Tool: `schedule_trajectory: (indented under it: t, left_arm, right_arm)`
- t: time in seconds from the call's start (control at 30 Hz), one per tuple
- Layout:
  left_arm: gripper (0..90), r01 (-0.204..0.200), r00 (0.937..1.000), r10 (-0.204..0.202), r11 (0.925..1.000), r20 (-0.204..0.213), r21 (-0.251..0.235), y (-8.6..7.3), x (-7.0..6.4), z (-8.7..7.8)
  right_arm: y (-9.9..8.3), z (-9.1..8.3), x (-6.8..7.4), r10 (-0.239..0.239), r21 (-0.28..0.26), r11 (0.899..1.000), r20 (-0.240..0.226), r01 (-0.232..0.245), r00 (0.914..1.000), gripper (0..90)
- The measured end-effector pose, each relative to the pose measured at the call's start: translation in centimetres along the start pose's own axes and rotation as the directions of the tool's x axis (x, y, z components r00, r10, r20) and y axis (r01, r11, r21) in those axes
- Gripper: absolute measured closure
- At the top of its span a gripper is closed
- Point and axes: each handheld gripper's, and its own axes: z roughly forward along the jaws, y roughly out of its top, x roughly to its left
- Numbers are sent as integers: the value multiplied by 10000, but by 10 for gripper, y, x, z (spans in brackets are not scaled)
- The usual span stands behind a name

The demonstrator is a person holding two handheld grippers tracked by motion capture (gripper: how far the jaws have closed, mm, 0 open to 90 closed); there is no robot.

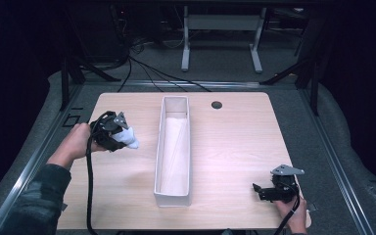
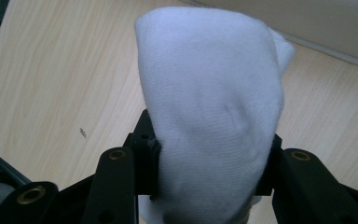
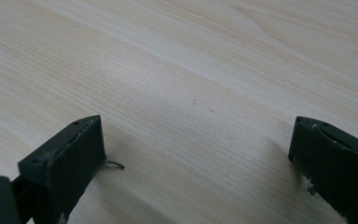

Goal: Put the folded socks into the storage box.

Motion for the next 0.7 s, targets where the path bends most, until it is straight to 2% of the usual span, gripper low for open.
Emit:
schedule_trajectory:
  t: [0.7]
  left_arm:
    - [566,-503,9986,500,9986,-151,-188,29,-1,-17]
  right_arm:
    - [0,0,0,16,16,10000,7,-16,10000,30]
